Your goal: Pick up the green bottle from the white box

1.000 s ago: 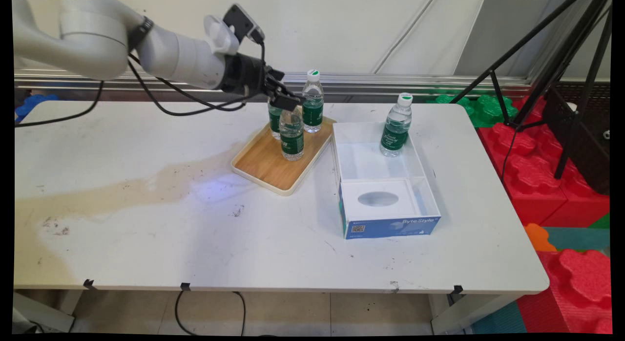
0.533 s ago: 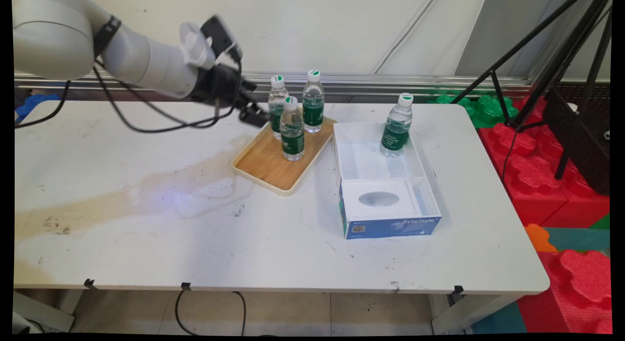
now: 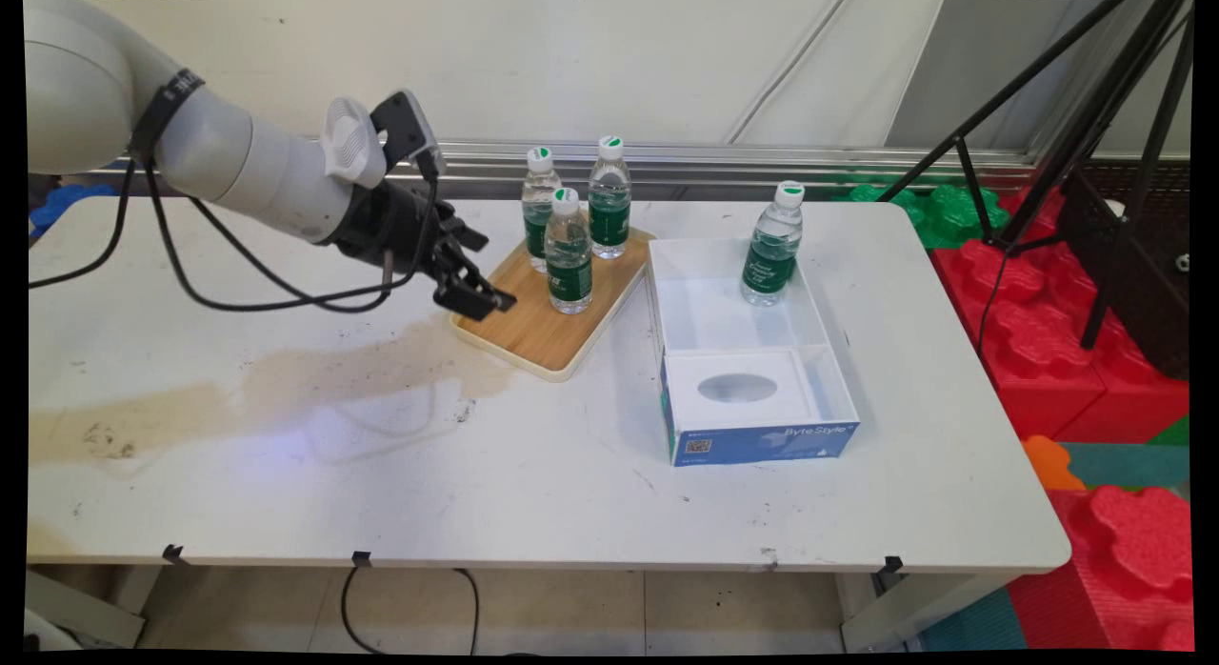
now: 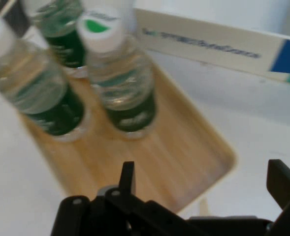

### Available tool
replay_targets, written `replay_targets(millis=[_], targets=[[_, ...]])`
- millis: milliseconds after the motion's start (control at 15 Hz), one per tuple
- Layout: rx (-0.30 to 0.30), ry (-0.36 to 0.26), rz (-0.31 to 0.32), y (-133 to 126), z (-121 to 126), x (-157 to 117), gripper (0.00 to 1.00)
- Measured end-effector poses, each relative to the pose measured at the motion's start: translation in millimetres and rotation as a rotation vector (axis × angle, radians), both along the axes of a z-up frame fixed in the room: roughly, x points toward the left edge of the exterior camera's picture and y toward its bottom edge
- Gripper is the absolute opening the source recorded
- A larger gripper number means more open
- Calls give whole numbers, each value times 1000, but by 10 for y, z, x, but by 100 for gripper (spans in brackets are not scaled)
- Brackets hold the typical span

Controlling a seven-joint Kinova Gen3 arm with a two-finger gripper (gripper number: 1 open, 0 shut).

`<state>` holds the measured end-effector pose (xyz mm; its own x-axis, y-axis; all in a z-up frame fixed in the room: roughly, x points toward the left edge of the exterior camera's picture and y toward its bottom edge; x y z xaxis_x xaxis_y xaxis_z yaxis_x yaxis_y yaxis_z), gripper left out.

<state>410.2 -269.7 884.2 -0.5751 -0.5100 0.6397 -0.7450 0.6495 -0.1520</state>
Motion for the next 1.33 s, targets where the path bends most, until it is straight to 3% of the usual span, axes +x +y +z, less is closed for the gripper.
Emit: replay_targets(millis=[400,933,1333], targets=[[57,36,-78,250,81,-233,100],[91,41,-100,367,111,-381,100],[70,77,-90,269,219,-602,100]])
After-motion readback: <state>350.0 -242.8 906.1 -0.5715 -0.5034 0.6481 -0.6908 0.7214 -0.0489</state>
